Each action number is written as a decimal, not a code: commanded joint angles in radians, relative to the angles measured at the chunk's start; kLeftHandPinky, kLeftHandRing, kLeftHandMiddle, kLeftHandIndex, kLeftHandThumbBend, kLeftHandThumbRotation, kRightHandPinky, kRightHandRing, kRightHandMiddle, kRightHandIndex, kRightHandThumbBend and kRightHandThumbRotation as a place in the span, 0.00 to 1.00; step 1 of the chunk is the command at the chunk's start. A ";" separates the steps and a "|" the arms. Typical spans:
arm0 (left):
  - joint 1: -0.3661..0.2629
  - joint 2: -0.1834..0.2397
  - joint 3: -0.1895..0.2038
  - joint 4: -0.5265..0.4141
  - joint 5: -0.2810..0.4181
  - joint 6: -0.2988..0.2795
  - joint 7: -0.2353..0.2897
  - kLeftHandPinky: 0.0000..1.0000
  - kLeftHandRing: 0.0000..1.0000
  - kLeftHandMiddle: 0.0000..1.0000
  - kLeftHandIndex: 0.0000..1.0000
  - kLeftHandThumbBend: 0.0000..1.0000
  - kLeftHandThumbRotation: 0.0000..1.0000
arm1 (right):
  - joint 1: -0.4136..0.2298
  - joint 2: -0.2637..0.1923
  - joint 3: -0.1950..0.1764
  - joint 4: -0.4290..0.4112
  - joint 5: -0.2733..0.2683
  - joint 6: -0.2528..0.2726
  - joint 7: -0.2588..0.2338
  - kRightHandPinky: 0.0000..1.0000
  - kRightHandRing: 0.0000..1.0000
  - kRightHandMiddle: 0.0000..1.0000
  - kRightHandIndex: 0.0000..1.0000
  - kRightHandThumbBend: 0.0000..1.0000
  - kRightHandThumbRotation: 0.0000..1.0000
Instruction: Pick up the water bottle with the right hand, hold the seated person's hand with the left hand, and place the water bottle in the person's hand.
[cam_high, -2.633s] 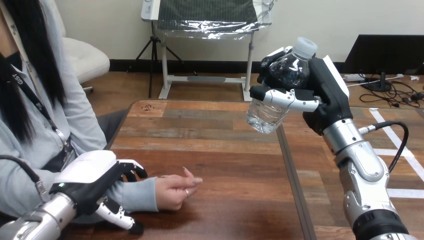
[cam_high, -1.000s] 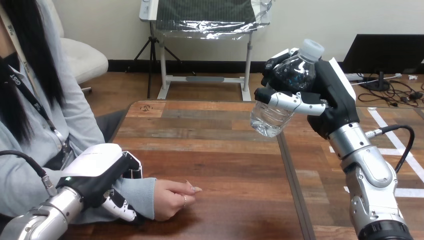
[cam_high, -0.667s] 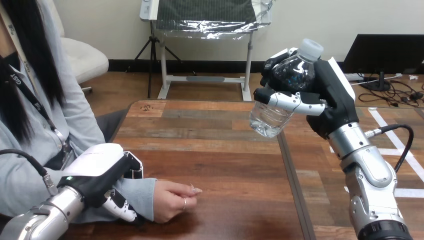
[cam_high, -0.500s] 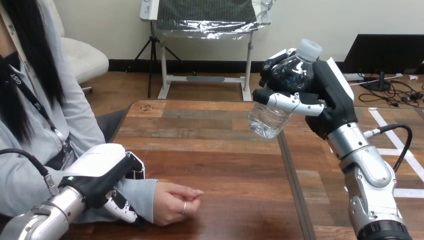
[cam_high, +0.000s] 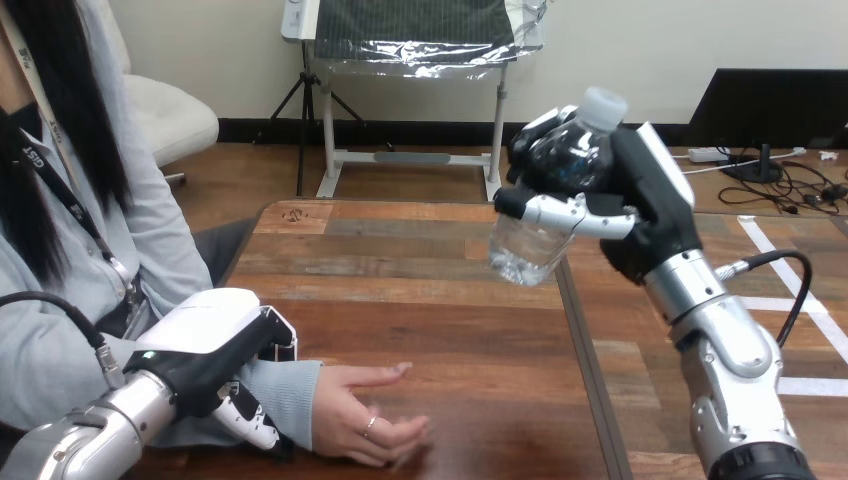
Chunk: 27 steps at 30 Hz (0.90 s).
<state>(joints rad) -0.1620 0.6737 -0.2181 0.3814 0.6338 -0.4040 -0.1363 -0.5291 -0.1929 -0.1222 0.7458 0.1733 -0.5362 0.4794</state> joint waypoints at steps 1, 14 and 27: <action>-0.060 0.000 0.016 -0.084 -0.013 0.004 0.000 0.19 0.25 0.31 0.29 0.89 0.00 | -0.082 0.017 0.001 0.021 0.001 -0.038 -0.001 0.28 0.34 0.43 0.45 0.75 0.00; -0.112 -0.018 0.003 -0.101 0.012 0.029 -0.008 0.20 0.26 0.32 0.30 0.92 0.01 | -0.091 0.037 0.013 0.057 -0.015 -0.063 -0.001 0.28 0.35 0.43 0.45 0.76 0.00; -0.180 -0.040 -0.010 -0.087 0.004 -0.003 -0.016 0.22 0.28 0.34 0.33 0.91 0.02 | -0.098 0.059 0.024 0.089 -0.029 -0.070 -0.008 0.28 0.35 0.43 0.45 0.78 0.00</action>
<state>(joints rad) -0.1941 0.6511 -0.2277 0.3440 0.6489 -0.3695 -0.1633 -0.5291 -0.1484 -0.0965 0.8381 0.1437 -0.5635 0.4834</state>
